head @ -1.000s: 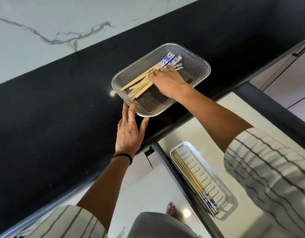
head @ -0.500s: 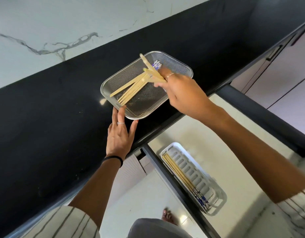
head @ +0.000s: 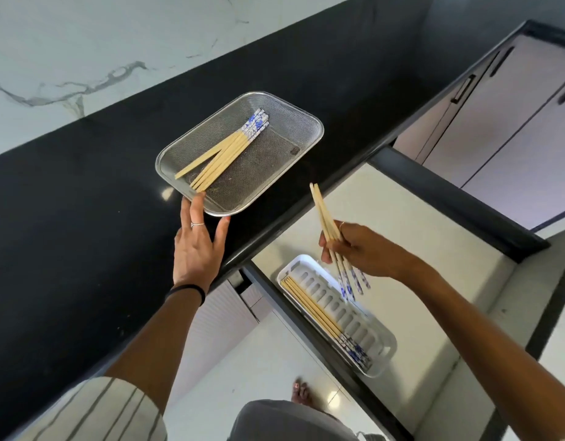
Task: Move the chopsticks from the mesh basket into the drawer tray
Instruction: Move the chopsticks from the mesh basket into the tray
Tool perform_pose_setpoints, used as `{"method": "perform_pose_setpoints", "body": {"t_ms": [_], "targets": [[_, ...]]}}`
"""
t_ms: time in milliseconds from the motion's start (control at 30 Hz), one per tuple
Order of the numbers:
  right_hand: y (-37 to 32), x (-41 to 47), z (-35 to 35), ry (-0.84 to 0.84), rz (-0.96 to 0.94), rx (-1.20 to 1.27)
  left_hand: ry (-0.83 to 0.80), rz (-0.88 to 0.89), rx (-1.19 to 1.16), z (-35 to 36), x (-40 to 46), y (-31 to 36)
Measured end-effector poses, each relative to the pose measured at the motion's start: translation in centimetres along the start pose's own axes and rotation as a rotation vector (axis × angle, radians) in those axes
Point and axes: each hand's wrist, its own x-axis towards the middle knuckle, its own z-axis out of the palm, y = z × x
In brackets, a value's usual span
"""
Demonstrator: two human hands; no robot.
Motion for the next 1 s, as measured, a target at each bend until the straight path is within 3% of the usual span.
{"method": "perform_pose_setpoints", "body": {"t_ms": [367,567,1000], "targets": [[7.6,1.0,7.0,-0.123,0.414,-0.171,0.0,-0.01,-0.013,-0.1,-0.1,0.2],[9.7,1.2,9.4,-0.134,0.407,-0.384,-0.003,0.0,-0.024,-0.2,-0.1,0.4],[11.7,0.3,11.6,0.003,0.397,-0.333,-0.015,-0.003,-0.025,-0.2,0.0,0.3]]}}
